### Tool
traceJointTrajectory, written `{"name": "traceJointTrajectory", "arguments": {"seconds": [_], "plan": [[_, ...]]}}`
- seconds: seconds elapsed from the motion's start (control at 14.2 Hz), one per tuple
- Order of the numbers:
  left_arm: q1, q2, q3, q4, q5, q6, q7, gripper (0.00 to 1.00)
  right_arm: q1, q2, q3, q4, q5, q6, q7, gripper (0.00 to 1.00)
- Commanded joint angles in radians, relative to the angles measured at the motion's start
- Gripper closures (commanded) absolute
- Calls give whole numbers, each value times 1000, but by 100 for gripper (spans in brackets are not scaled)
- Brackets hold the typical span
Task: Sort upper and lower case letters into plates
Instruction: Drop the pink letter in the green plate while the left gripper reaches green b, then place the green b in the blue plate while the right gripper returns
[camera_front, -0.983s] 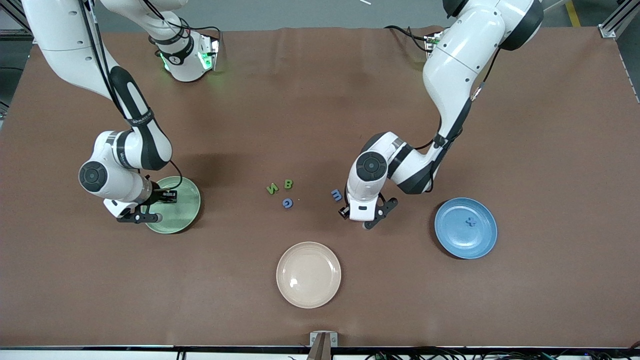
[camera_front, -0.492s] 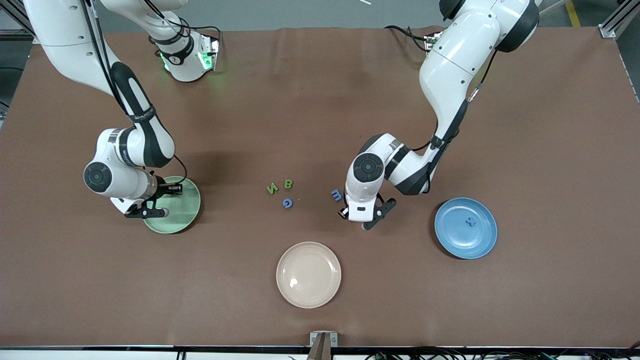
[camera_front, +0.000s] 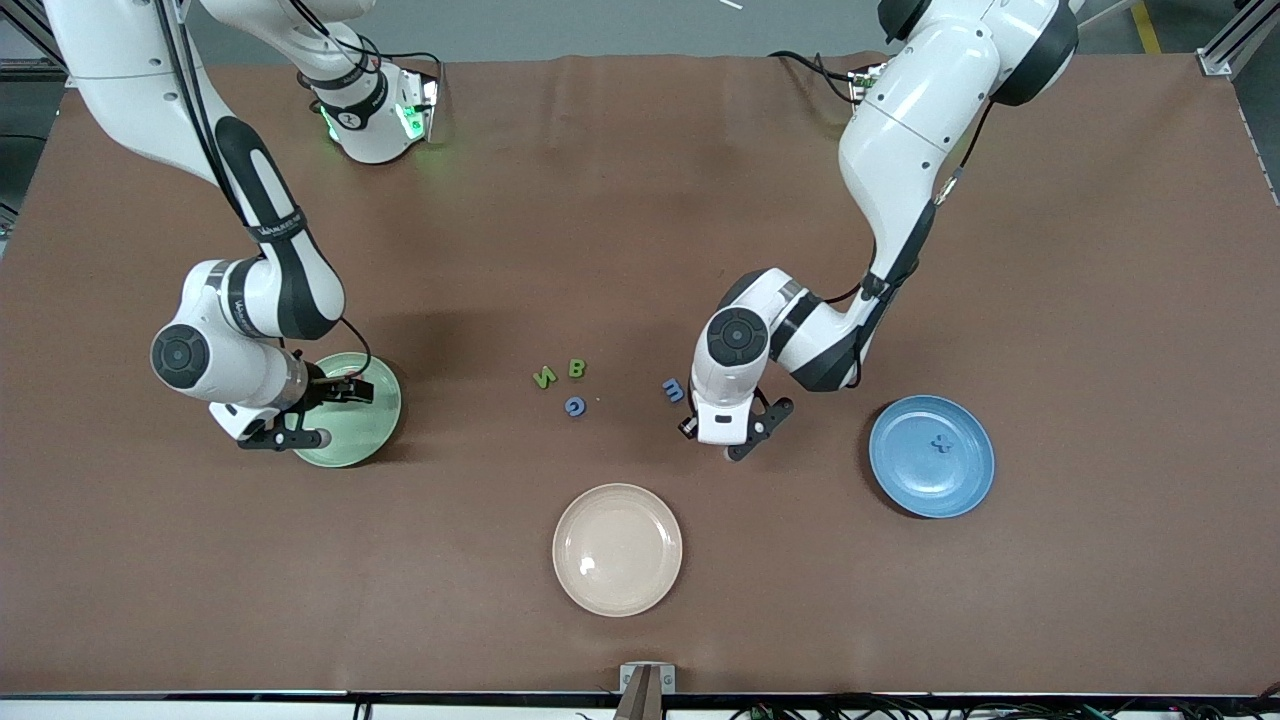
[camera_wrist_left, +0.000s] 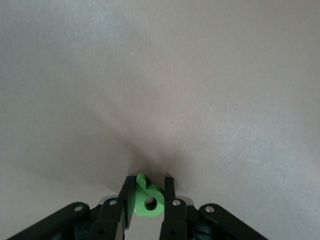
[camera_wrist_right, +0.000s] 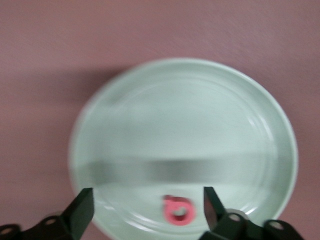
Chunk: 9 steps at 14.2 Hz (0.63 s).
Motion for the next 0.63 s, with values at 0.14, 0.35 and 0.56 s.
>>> {"name": "traceJointTrajectory", "arguments": {"seconds": [0.14, 0.35, 0.56], "plan": [[50, -30, 8, 19, 72, -86, 60, 99, 181, -5, 1, 125, 18, -77, 377, 0], [84, -59, 8, 15, 72, -142, 137, 99, 263, 63, 0, 203, 47, -68, 493, 0], [131, -95, 1, 9, 72, -199, 224, 100, 339, 118, 0, 217, 52, 24, 615, 0]]}}
